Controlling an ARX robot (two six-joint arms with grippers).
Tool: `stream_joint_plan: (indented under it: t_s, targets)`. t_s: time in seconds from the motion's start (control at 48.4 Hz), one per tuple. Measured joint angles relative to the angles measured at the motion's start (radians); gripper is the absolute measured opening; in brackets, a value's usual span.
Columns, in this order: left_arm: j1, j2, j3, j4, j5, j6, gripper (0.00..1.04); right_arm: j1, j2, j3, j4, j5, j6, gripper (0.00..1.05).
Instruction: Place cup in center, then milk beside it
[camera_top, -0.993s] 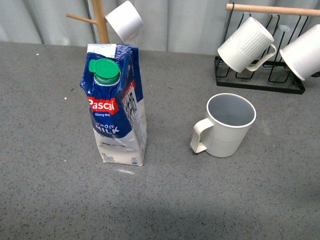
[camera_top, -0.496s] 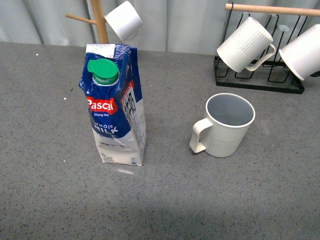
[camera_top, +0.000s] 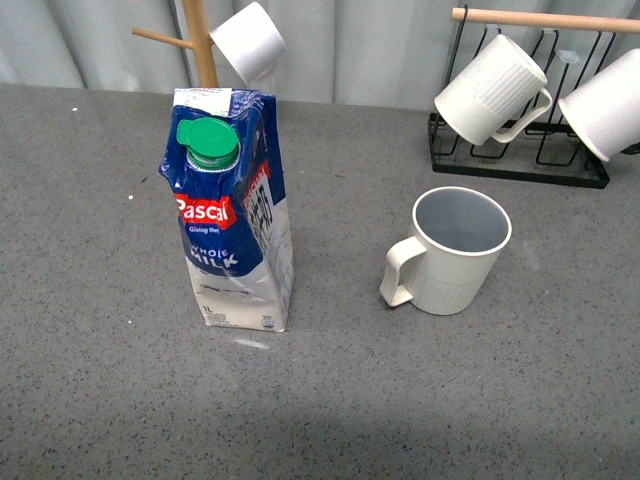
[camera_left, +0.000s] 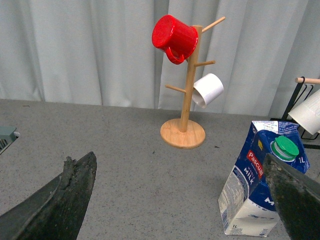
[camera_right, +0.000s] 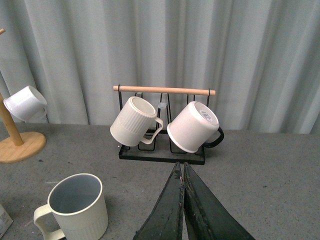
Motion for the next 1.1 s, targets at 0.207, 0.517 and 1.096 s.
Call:
stream_joint_plan:
  t_s: [0.207,0.517,1.096]
  targets:
    - [0.000,0.000,0.000,0.000,0.000,0.000,0.98,0.000,-0.080,0.000,-0.080,0.000,0.000,0.01]
    - [0.000,0.000,0.000,0.000,0.000,0.000,0.98,0.000,-0.290,0.001,-0.298,-0.002,0.000,0.01]
    - [0.000,-0.001,0.000,0.000,0.000,0.000,0.98,0.000,-0.297,0.001,-0.303,-0.003,0.000,0.72]
